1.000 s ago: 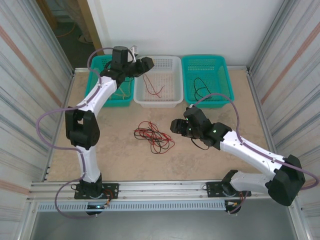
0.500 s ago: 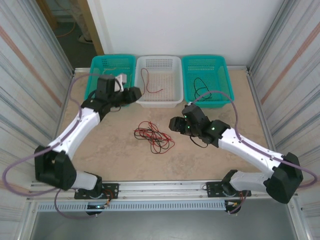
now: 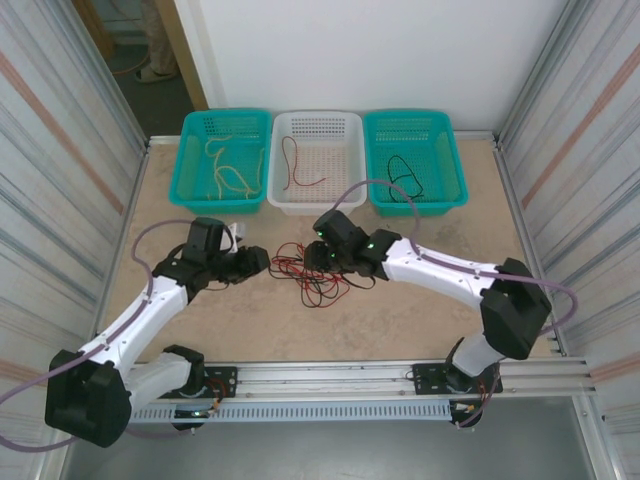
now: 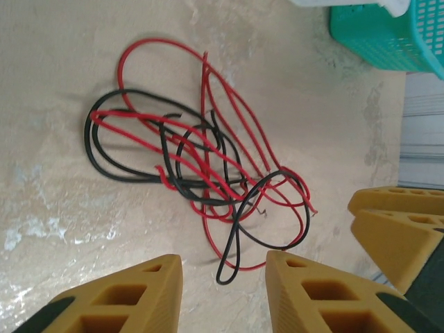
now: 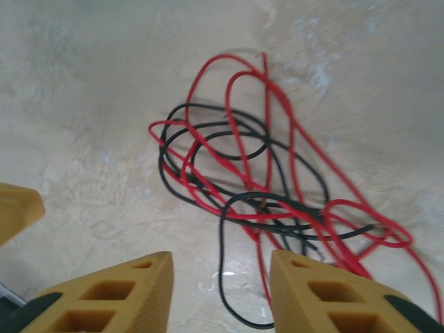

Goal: Untangle the cables

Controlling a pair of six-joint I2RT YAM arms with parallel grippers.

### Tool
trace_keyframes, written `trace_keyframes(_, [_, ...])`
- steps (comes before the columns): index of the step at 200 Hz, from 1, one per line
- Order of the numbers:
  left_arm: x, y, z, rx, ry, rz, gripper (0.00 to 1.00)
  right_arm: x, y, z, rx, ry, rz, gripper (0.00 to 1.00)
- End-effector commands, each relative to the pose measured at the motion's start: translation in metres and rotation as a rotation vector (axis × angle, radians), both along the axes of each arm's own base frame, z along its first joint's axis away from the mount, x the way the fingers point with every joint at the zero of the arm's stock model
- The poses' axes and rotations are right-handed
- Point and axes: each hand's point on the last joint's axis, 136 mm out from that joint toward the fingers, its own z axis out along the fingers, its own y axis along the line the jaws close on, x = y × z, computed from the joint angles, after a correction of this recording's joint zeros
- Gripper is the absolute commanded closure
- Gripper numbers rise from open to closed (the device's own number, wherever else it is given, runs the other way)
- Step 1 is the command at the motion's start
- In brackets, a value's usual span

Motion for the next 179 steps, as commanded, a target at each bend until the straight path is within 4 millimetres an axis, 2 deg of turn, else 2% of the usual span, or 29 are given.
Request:
trace_keyframes(1, [-0.001, -0.004, 0.002, -0.042, 0.006, 0.012, 0.63, -0.006, 0.015, -0.013, -0.005, 0.067, -0.017, 0.66])
trace_keyframes(57, [-0.001, -0.008, 0.001, -0.068, 0.015, 0.006, 0.63, -0.007, 0.026, -0.045, -0.038, 0.146, -0.062, 0.69])
trace_keyframes(101, [-0.001, -0.012, -0.003, -0.075, 0.029, 0.005, 0.63, 0.01, 0.035, -0.053, -0.034, 0.152, -0.066, 0.73])
trace_keyframes(171, [-0.001, -0.02, -0.005, -0.092, 0.035, -0.005, 0.63, 0.027, 0.028, -0.073, -0.048, 0.195, -0.106, 0.75])
trace_keyframes(179, [-0.001, -0.021, -0.006, -0.095, 0.038, -0.007, 0.63, 0.027, 0.029, -0.074, -0.047, 0.195, -0.103, 0.79])
